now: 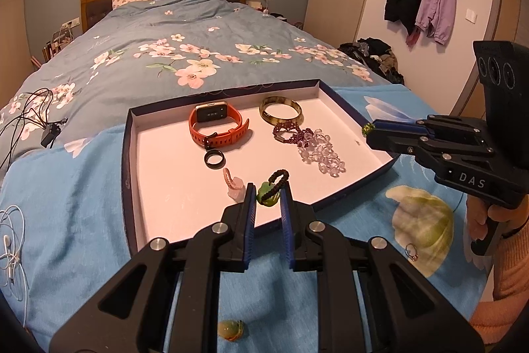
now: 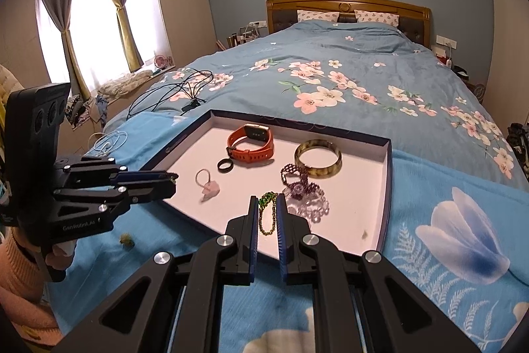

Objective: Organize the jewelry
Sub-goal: 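Carry the hair tie and green ring into the box and open both tools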

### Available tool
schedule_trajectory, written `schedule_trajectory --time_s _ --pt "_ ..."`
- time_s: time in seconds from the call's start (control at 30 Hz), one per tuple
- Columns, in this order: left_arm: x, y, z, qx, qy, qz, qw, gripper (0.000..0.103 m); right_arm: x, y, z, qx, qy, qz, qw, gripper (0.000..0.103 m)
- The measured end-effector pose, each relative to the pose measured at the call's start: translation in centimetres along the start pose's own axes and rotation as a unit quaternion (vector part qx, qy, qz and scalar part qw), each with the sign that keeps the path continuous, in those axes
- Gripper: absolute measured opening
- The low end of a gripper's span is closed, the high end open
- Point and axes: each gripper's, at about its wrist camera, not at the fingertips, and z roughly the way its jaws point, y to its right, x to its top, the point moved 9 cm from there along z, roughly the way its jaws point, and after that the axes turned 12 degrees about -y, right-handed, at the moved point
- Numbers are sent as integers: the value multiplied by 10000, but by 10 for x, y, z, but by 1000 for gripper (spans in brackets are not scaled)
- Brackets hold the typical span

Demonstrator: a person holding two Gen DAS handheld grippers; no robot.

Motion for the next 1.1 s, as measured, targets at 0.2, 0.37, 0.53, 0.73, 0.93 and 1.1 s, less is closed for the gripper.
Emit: schedule_trajectory --time_s 0.2,0.37,0.53,0.73,0.93,1.1 --pt "6 -3 12 28 -51 -36 10000 15 9 6 13 -75 -101 -15 9999 9" --pt "8 -5 21 32 -133 -71 9999 15 12 11 27 -123 -222 17 9997 9" --pt "8 -7 30 68 -205 -85 9997 15 14 16 39 -189 -319 52 9993 9" --pt "7 -7 40 62 -313 -106 9994 15 16 23 51 -237 -415 114 9988 9" --pt "8 -8 49 86 -399 -125 9991 15 14 27 64 -294 -563 124 9979 9" --pt "7 -8 54 99 -455 -134 9988 15 15 28 68 -320 -589 123 9977 9"
